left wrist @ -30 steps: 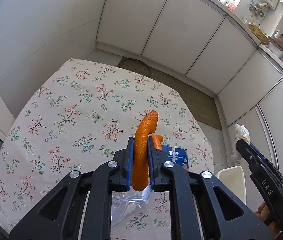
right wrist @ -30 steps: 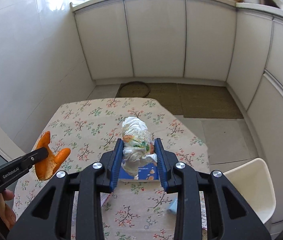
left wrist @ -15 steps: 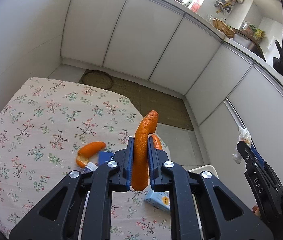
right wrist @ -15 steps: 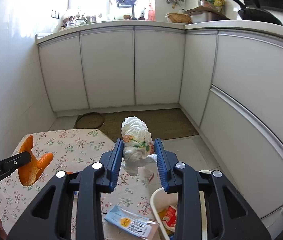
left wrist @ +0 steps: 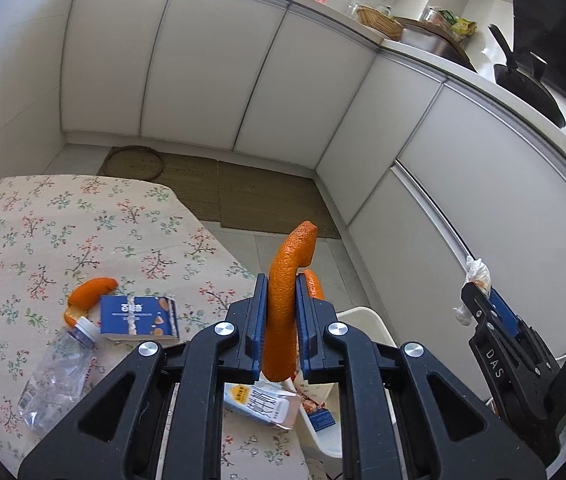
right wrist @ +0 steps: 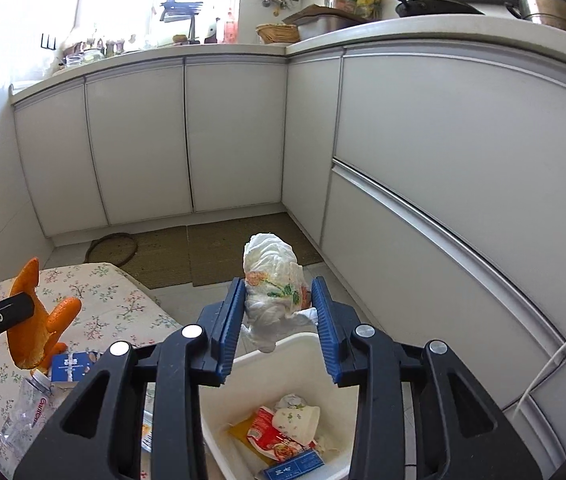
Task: Collect trash
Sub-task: 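Carry the peel and tissue to the white bin and release both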
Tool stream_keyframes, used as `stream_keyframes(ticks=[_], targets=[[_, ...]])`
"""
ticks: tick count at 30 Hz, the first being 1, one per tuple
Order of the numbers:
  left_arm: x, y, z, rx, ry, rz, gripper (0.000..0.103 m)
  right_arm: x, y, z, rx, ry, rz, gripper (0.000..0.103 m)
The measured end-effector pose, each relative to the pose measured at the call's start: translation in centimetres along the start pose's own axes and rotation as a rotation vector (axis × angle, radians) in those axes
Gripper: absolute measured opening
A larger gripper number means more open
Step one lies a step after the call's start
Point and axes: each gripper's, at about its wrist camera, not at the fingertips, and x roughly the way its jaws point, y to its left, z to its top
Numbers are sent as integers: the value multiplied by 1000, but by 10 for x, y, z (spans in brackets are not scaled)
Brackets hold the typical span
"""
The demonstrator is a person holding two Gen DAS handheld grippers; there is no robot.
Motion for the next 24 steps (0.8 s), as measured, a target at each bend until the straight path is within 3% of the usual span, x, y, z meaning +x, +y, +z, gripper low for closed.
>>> stream_keyframes(ticks=[5, 12, 24], targets=[[17, -33, -11, 45, 28, -40, 13, -1, -42, -4, 60, -6, -61, 72], [40, -75, -27, 122, 66, -84, 15, -1, -97, -5, 168, -5, -109, 77], [75, -110, -51, 204, 131, -143, 16, 3, -133, -18, 203, 19, -176, 82]])
